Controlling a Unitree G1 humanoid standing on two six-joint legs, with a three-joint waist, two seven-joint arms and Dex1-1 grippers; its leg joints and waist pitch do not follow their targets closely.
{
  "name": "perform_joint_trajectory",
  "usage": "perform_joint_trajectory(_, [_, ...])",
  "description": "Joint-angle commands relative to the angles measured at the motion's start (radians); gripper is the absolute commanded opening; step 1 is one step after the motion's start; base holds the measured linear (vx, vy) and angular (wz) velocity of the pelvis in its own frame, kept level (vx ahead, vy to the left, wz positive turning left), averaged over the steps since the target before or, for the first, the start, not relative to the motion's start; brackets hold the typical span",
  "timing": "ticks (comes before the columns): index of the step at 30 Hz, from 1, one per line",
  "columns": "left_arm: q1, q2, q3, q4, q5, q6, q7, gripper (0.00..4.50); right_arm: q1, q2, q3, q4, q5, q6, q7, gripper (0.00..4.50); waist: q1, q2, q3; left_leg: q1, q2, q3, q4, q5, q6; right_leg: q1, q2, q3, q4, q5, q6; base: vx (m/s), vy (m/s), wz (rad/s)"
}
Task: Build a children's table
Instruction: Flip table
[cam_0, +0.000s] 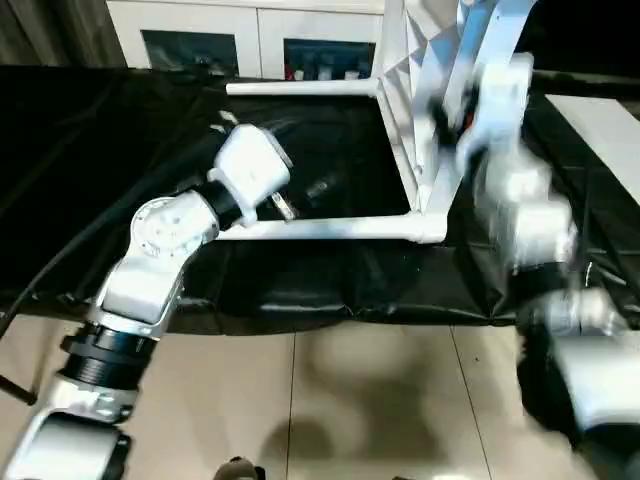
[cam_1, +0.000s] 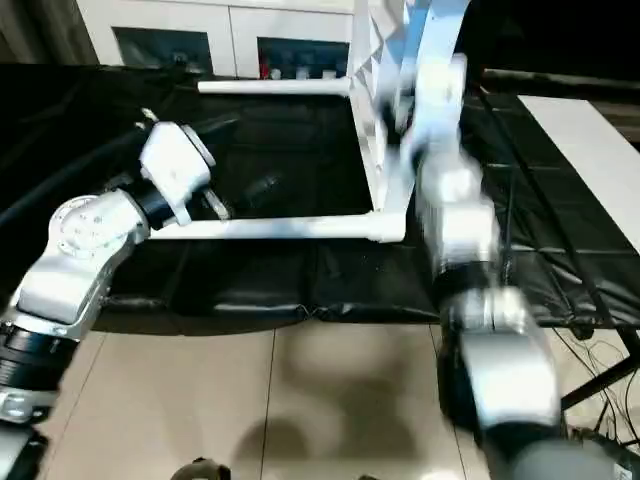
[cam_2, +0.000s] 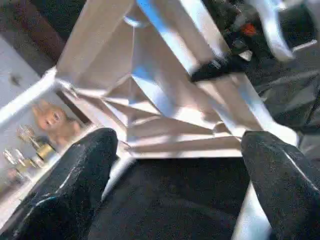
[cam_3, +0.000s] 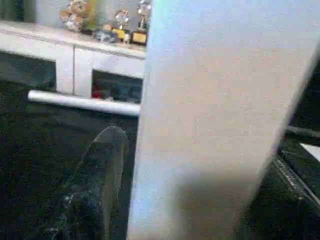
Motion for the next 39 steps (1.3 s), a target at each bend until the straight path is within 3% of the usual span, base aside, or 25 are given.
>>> perform_joint_trajectory(1, [-0.040, 0.011, -0.008, 0.005, 0.035, -0.087, -0.013, 4.50, 0.045, 0.007, -0.010, -0.068, 0.014, -0.064, 0.021, 3.63, -0.005, 0.008, -0.087, 0.036, -0.010, 0.019, -0.062, -0.134, -0.013, 0.051, 0.009, 0.000, -0.048, 0.020, -0.210, 0.000, 0.000, 0.00])
perform_joint_trajectory(2, [-0.040, 0.011, -0.008, 0.005, 0.035, -0.087, -0.013, 4.50, 0.045, 0.007, -0.010, -0.068, 0.014, -0.064, 0.021, 3.63, -0.005, 0.006, -0.087, 0.036, -0.008, 0.019, -0.063, -0.157, -0.015, 0.051, 0.008, 0.001, -0.050, 0.000, -0.205, 0.000, 0.000, 0.00])
perform_joint_trajectory(6, [-0.082, 0.023, 0.015, 0.029, 0.091, -0.256, 0.042, 4.50, 0.150, 0.016, -0.006, -0.151, 0.028, -0.186, 0.080, 3.99, -0.006, 0.006, -0.086, 0.036, -0.007, 0.016, -0.067, -0.183, -0.009, 0.050, 0.008, 0.000, -0.054, -0.017, -0.202, 0.000, 0.000, 0.00])
perform_joint_trajectory(7, [-0.104, 0.031, 0.027, 0.038, 0.119, -0.337, 0.073, 4.50, 0.198, 0.012, 0.002, -0.195, 0.010, -0.256, 0.068, 4.10, -0.005, 0.004, -0.085, 0.035, -0.006, 0.016, -0.067, -0.186, -0.008, 0.050, 0.006, 0.001, -0.056, -0.023, -0.199, 0.000, 0.000, 0.00])
perform_joint_trajectory(10, [-0.132, 0.038, 0.033, 0.056, 0.147, -0.393, 0.098, 4.50, 0.247, -0.004, 0.028, -0.235, -0.032, -0.321, 0.064, 4.19, -0.005, 0.002, -0.085, 0.036, -0.006, 0.016, -0.066, -0.188, -0.007, 0.048, 0.007, 0.001, -0.055, -0.036, -0.192, 0.000, 0.000, 0.00])
perform_joint_trajectory(11, [-0.182, 0.054, 0.042, 0.086, 0.215, -0.455, 0.159, 4.50, 0.317, -0.025, 0.072, -0.300, -0.087, -0.420, 0.078, 4.19, -0.004, 0.004, -0.083, 0.035, -0.005, 0.015, -0.067, -0.199, -0.011, 0.048, 0.008, 0.001, -0.059, -0.058, -0.181, 0.000, 0.000, 0.00])
perform_joint_trajectory(13, [-0.206, 0.061, 0.046, 0.100, 0.251, -0.479, 0.192, 4.50, 0.348, -0.032, 0.089, -0.330, -0.106, -0.463, 0.090, 4.19, -0.008, 0.004, -0.081, 0.033, -0.007, 0.013, -0.068, -0.227, -0.012, 0.047, 0.008, 0.001, -0.062, -0.093, -0.159, 0.000, 0.000, 0.00])
perform_joint_trajectory(14, [-0.264, 0.083, 0.041, 0.152, 0.338, -0.468, 0.256, 4.50, 0.392, -0.031, 0.106, -0.382, -0.125, -0.516, 0.120, 4.19, -0.007, 0.004, -0.081, 0.037, -0.005, 0.014, -0.068, -0.252, -0.013, 0.042, 0.008, 0.002, -0.067, -0.122, -0.148, 0.000, 0.000, 0.00])
perform_joint_trajectory(16, [-0.301, 0.093, 0.033, 0.204, 0.359, -0.456, 0.264, 4.50, 0.408, -0.029, 0.121, -0.403, -0.129, -0.529, 0.140, 4.19, -0.012, 0.004, -0.078, 0.034, -0.008, 0.012, -0.071, -0.279, -0.014, 0.041, 0.010, 0.001, -0.071, -0.166, -0.137, 0.000, 0.000, 0.00])
perform_joint_trajectory(18, [-0.336, 0.103, 0.019, 0.273, 0.398, -0.427, 0.294, 4.50, 0.413, -0.024, 0.141, -0.406, -0.116, -0.502, 0.171, 4.19, -0.016, 0.010, -0.077, 0.034, -0.008, 0.008, -0.075, -0.308, -0.020, 0.038, 0.008, 0.001, -0.071, -0.198, -0.145, 0.000, 0.000, 0.00])
perform_joint_trajectory(19, [-0.354, 0.109, 0.014, 0.313, 0.416, -0.412, 0.311, 4.50, 0.413, -0.017, 0.154, -0.407, -0.100, -0.485, 0.196, 4.19, -0.021, 0.008, -0.075, 0.036, -0.008, 0.008, -0.075, -0.341, -0.022, 0.034, 0.010, 0.001, -0.075, -0.220, -0.150, 0.000, 0.000, 0.00])
perform_joint_trajectory(22, [-0.399, 0.119, 0.006, 0.396, 0.461, -0.393, 0.366, 4.50, 0.416, -0.018, 0.201, -0.414, -0.096, -0.468, 0.244, 4.19, -0.032, 0.009, -0.078, 0.030, -0.010, 0.003, -0.076, -0.347, -0.016, 0.039, 0.008, 0.000, -0.073, -0.206, -0.162, 0.000, 0.000, 0.00])
perform_joint_trajectory(24, [-0.446, 0.125, -0.005, 0.485, 0.503, -0.409, 0.412, 4.50, 0.423, -0.014, 0.228, -0.425, -0.102, -0.464, 0.257, 4.19, -0.034, 0.011, -0.080, 0.032, -0.010, 0.004, -0.073, -0.339, -0.007, 0.035, 0.011, 0.000, -0.073, -0.170, -0.177, 0.000, 0.000, 0.00])
perform_joint_trajectory(32, [-0.586, 0.132, -0.044, 0.759, 0.590, -0.336, 0.527, 4.50, 0.422, 0.028, 0.261, -0.450, -0.102, -0.410, 0.296, 4.19, -0.030, 0.012, -0.081, 0.032, -0.011, 0.003, -0.071, -0.296, 0.006, 0.041, 0.010, 0.001, -0.064, -0.081, -0.207, 0.000, 0.000, 0.00])
perform_joint_trajectory(39, [-0.660, 0.133, -0.069, 0.929, 0.617, -0.327, 0.539, 4.50, 0.414, 0.044, 0.271, -0.468, -0.086, -0.354, 0.304, 4.19, -0.026, 0.014, -0.078, 0.035, -0.010, 0.002, -0.075, -0.340, -0.004, 0.039, 0.006, 0.001, -0.071, -0.127, -0.209, 0.000, 0.000, 0.00])
